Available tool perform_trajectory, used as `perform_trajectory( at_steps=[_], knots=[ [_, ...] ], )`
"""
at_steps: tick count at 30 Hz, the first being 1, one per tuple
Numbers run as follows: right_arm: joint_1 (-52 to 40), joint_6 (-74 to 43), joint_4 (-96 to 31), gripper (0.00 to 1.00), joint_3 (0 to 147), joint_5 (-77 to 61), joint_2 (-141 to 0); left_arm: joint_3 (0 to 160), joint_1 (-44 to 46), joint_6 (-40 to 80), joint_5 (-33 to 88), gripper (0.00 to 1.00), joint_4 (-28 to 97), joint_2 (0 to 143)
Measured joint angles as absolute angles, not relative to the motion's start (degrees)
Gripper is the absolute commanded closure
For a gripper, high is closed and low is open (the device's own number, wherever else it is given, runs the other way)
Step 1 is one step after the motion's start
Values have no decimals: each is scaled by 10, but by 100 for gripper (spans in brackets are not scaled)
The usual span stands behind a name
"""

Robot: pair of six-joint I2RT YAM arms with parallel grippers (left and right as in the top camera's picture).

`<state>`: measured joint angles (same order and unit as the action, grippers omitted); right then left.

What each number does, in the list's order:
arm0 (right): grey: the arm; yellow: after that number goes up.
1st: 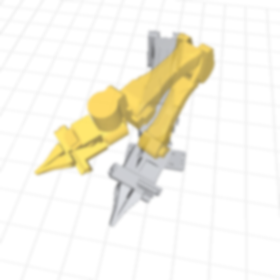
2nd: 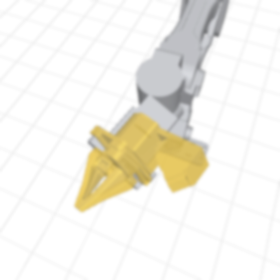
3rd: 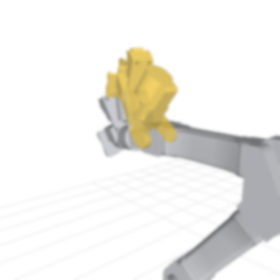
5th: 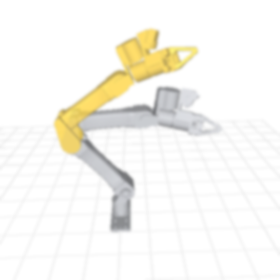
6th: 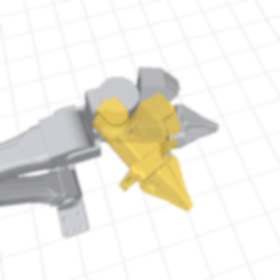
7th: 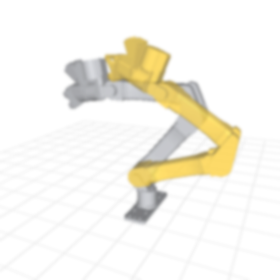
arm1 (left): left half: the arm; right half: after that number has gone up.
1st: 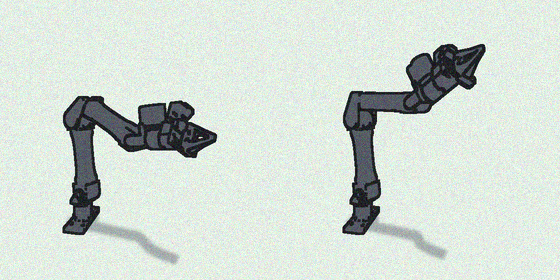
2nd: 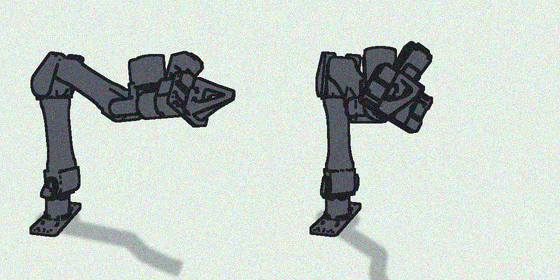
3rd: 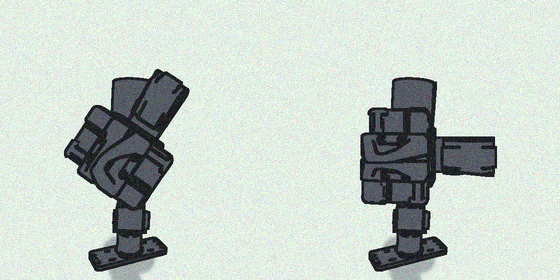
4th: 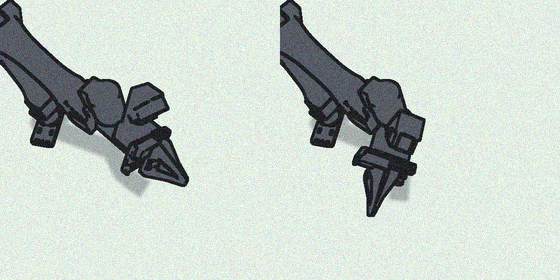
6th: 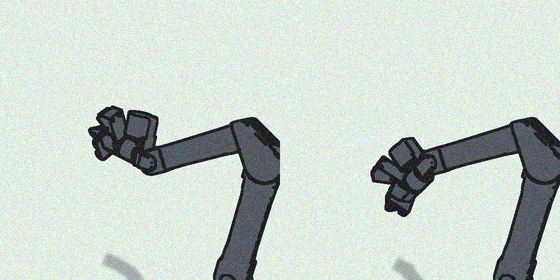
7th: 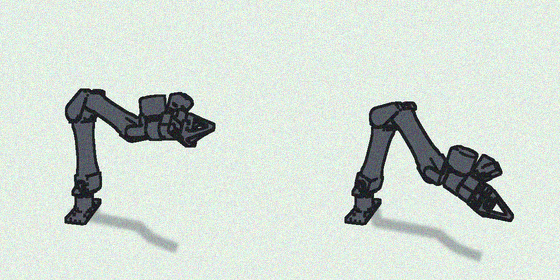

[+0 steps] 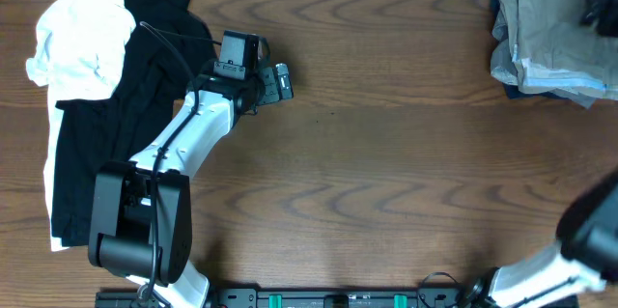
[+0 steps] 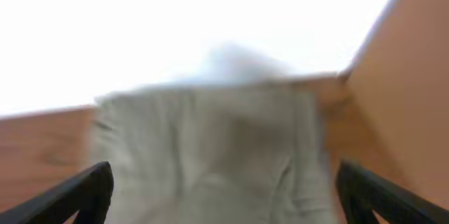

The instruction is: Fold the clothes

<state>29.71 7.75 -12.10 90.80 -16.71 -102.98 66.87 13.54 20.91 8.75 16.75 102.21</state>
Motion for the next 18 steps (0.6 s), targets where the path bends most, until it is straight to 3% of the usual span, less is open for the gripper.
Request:
perform_trajectory(
  at_steps=[7, 18],
  knots=[
    [258, 33, -247, 1, 915, -267, -835, 669, 135, 209, 88, 2, 168, 1022],
    [220, -9, -269, 1, 914, -343, -741, 669, 135, 209, 88, 2, 168, 1022]
  ],
)
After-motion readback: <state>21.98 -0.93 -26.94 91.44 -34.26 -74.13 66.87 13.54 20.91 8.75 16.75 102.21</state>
